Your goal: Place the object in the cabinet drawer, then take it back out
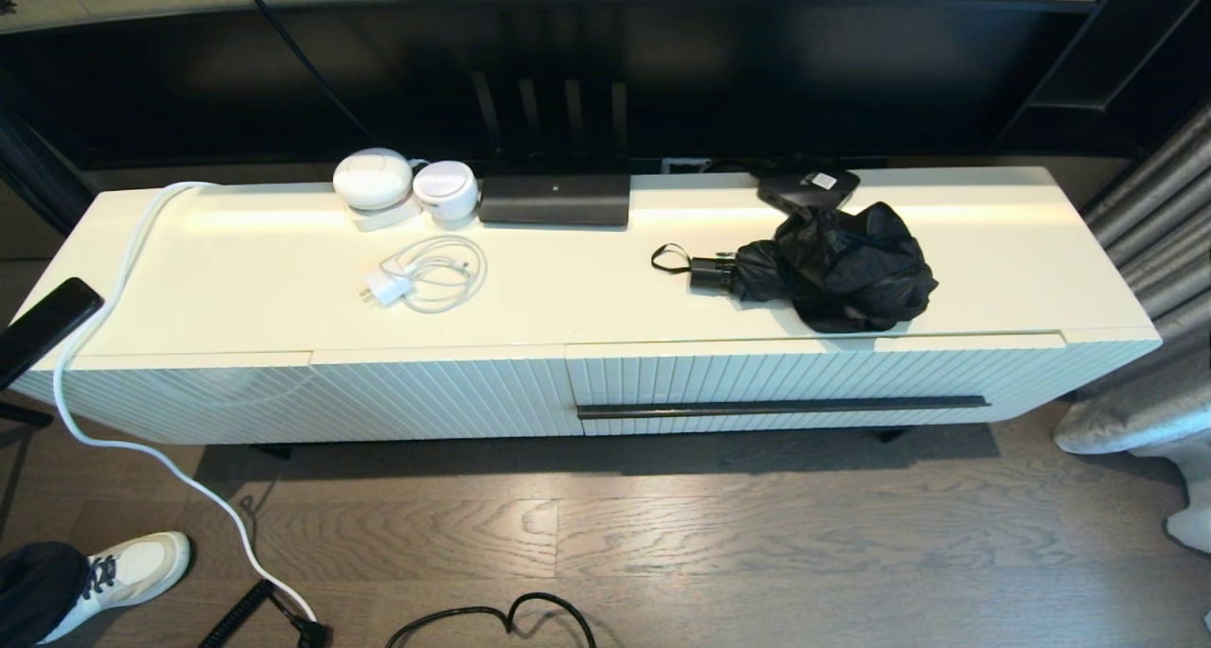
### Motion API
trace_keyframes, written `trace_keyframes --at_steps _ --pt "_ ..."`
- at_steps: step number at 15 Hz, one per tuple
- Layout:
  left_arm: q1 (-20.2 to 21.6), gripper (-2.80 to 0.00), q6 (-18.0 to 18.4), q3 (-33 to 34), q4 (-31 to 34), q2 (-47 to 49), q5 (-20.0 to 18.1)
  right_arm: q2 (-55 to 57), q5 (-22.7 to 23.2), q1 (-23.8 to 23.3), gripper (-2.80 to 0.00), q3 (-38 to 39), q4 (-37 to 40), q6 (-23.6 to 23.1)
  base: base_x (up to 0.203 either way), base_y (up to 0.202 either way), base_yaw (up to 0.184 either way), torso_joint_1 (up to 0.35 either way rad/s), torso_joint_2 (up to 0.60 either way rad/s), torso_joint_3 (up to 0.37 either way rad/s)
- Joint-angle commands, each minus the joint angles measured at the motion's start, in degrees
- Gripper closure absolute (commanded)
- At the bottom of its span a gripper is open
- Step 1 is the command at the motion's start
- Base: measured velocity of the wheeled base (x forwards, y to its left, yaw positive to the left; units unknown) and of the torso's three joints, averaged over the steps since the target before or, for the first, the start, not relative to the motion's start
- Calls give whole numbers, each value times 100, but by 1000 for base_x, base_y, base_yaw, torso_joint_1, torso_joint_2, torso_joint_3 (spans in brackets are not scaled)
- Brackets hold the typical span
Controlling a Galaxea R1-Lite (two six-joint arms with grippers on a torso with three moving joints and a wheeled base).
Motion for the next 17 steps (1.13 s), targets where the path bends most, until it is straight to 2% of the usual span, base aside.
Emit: trace_keyframes --at_steps 1,17 --pt "0 0 -7 0 -2 0 4 -2 -2 2 0 0 3 2 0 0 0 0 0 0" --pt "0 0 -7 0 -2 0 4 5 -2 2 0 0 3 -7 0 0 0 0 0 0"
